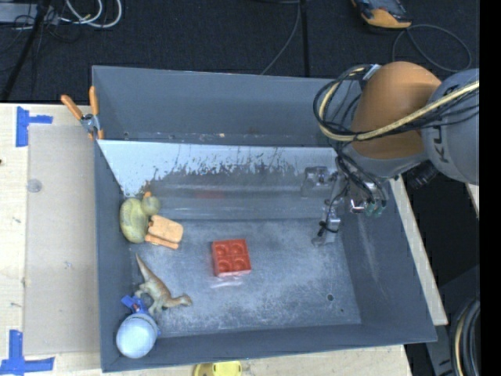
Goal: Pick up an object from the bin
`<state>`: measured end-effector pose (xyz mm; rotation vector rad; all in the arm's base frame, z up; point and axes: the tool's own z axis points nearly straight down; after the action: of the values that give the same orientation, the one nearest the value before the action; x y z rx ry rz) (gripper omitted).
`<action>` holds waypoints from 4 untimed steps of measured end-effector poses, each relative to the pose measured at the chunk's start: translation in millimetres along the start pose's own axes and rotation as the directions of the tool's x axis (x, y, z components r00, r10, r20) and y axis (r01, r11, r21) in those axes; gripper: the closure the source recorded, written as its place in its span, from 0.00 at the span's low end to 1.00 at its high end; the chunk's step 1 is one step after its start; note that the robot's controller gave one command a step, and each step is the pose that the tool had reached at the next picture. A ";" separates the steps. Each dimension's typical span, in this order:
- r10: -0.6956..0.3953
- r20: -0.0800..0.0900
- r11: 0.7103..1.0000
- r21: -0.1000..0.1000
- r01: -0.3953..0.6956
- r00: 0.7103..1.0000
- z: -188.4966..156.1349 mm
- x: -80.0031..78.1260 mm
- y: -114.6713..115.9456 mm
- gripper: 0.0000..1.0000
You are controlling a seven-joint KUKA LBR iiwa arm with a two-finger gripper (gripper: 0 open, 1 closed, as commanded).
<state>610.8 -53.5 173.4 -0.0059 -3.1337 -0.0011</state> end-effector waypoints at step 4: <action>-0.064 0.003 0.998 -0.001 0.064 0.998 102.1 31.7 117.1 0.00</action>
Offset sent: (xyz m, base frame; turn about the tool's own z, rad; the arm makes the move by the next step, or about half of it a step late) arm -0.0355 0.0745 -0.0951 0.0284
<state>578.8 63.8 71.6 0.0949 -3.1355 -0.0026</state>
